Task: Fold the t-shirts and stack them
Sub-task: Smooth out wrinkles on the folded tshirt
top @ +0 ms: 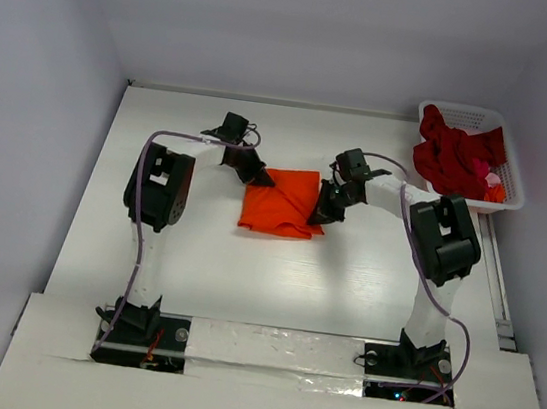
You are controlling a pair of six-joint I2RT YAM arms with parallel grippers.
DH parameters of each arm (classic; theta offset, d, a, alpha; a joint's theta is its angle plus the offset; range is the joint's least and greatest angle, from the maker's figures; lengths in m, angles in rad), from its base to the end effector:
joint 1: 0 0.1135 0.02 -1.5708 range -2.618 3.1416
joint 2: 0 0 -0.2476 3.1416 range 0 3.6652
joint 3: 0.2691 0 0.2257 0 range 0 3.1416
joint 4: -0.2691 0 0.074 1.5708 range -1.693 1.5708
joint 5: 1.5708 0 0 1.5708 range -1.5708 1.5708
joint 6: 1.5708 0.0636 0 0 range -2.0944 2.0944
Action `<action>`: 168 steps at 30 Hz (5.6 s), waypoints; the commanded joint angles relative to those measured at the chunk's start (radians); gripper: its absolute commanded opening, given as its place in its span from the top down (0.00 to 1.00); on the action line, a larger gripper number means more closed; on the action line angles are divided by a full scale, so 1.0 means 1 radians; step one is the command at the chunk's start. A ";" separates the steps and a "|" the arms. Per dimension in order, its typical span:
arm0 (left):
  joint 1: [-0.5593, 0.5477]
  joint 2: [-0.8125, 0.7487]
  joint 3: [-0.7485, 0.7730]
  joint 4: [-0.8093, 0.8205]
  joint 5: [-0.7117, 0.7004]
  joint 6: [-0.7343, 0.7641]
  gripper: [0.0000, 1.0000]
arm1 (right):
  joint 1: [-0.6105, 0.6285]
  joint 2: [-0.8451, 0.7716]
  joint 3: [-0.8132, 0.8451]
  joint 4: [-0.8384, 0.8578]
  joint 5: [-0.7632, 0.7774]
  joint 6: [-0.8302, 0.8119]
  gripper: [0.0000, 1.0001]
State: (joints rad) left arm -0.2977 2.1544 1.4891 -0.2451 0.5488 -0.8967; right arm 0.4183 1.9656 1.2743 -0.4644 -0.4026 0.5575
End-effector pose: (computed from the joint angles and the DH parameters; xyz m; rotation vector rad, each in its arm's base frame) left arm 0.4141 -0.1618 0.1317 -0.5416 2.6273 -1.1362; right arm 0.3321 0.1749 0.1283 0.0762 2.8581 0.7969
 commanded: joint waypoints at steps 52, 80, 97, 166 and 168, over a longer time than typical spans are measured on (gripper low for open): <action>-0.044 -0.801 -0.305 -0.031 -0.874 0.389 0.01 | -0.044 -0.525 0.090 -0.010 0.792 -0.165 0.00; 0.106 -0.962 -0.970 0.943 -1.092 0.743 0.01 | -0.423 -0.806 -0.651 1.057 0.610 -0.455 0.00; 0.106 -0.863 -1.172 1.397 -1.013 0.891 0.01 | -0.423 -0.844 -0.756 1.128 0.769 -0.490 0.00; 0.186 -0.712 -1.349 1.934 -0.710 1.012 0.01 | -0.423 -0.686 -0.965 1.792 0.501 -0.547 0.00; 0.186 -0.720 -1.340 1.905 -0.705 1.009 0.01 | -0.423 -0.685 -0.929 1.721 0.482 -0.547 0.00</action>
State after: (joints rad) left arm -0.1162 1.4448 0.1272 1.2972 -0.1612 0.1108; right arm -0.0051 1.2839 0.2615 1.2491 0.0883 0.0296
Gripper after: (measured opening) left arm 0.990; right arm 0.995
